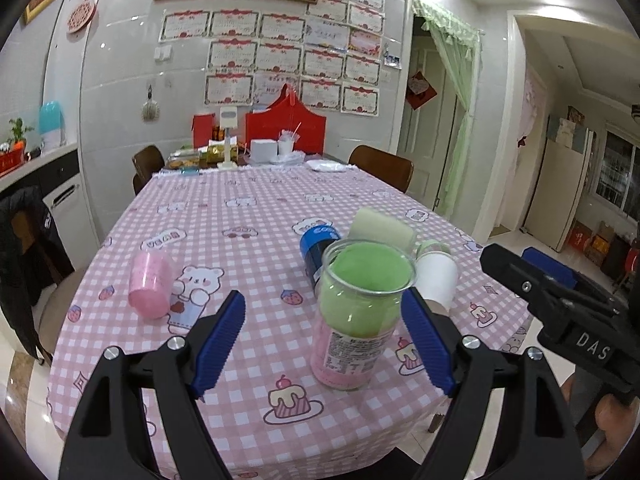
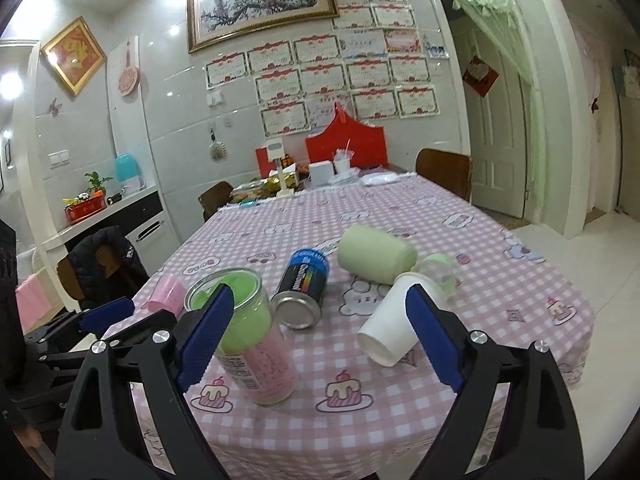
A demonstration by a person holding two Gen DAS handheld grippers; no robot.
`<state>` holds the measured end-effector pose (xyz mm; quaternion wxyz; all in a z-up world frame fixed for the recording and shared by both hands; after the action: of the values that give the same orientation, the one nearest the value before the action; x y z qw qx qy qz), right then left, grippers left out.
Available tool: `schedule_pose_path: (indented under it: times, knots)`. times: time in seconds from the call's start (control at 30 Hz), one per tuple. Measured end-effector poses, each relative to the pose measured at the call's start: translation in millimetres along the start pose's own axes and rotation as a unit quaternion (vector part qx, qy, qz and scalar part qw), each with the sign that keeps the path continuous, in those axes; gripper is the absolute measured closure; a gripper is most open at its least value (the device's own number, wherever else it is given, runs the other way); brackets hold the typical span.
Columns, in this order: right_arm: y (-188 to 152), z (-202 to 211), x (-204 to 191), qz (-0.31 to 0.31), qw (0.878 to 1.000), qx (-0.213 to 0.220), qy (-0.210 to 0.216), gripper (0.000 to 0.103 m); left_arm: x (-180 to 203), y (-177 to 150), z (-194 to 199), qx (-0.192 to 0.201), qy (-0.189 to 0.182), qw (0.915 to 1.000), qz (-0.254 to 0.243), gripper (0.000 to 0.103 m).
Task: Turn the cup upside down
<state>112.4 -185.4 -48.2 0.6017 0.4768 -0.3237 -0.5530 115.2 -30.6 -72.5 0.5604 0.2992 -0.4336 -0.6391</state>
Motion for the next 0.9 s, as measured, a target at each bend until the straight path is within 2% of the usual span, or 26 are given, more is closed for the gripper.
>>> schedule_pose_path:
  times: [0.07,0.23,0.3,0.53,0.9]
  knots:
    - [3,6,2,0.006,1.0,0.014,-0.012,0.011,3,3,4,0.01,0.003,0.9999,-0.005,0.024]
    - [7,17,7,0.016,0.998,0.04,-0.035,0.011,9,10,12,0.038,0.011,0.9991,-0.014,0.021]
    - [9,18,11,0.016,0.998,0.046,-0.043,0.011,11,13,15,0.051,0.018,0.9984,-0.018,0.016]
    - [8,21,15,0.013,0.997,0.058,-0.049,0.01,19,22,25,0.088,0.034,0.9948,-0.038,0.015]
    - [5,26,9,0.025,0.995,0.072,-0.057,0.008,17,27,31,0.116,0.051,0.9909,-0.045,0.015]
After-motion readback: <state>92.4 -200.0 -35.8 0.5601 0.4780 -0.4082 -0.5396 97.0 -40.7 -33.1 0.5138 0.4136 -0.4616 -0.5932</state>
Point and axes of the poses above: each gripper's, at about its wrist camera, not at the fingertips, and z roughly against the way its jaws point, x to its right, y to its top, the point moved 9 cm from there along -z, roughly the way its jaws point, and after that the axes turned 1 degree about z, right-handed, at the moved point
